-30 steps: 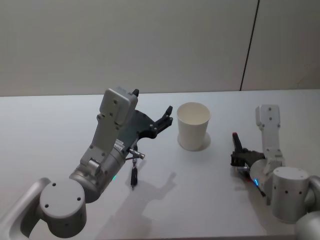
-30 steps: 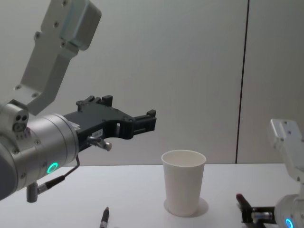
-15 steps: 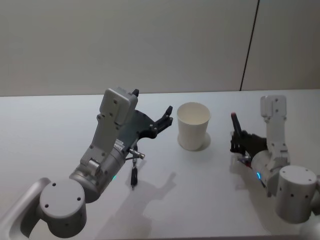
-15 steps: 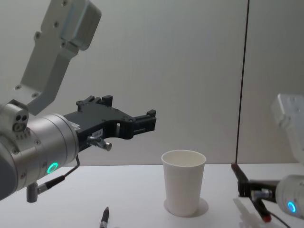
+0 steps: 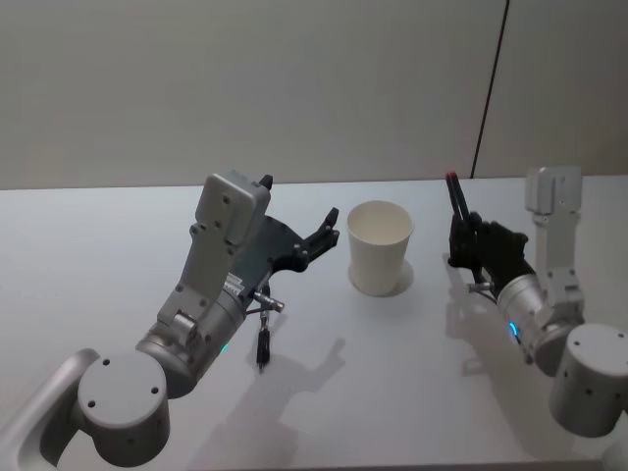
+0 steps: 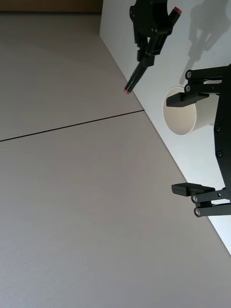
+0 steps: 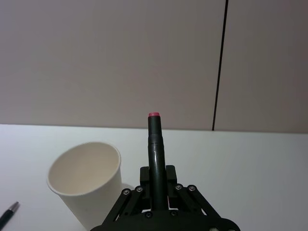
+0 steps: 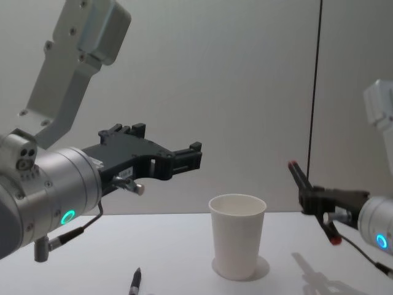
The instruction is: Place the pen into the pen holder.
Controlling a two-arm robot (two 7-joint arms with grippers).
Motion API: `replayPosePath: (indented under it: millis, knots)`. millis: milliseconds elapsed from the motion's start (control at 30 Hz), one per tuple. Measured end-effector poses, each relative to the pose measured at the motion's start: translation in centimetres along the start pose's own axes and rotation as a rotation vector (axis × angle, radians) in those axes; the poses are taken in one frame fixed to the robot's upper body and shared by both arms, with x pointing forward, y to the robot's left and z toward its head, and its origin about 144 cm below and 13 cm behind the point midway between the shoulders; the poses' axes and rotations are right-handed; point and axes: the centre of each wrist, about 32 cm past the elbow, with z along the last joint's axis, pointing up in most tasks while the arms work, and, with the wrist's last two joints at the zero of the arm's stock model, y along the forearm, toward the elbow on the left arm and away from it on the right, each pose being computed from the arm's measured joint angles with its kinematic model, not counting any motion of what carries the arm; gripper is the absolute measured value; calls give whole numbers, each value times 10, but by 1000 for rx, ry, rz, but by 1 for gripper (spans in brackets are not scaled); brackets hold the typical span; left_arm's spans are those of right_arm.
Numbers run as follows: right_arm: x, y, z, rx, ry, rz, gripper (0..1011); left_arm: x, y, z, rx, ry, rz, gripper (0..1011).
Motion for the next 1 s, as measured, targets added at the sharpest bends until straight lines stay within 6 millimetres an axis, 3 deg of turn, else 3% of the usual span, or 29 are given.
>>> replayPosePath:
  millis: [533,1000]
  knots:
    - [5,0,8,246,-39,143,181,0,0,0,0,0,0,1004]
    - [5,28,5,428,-118,271,181,0,0,0,0,0,0,1004]
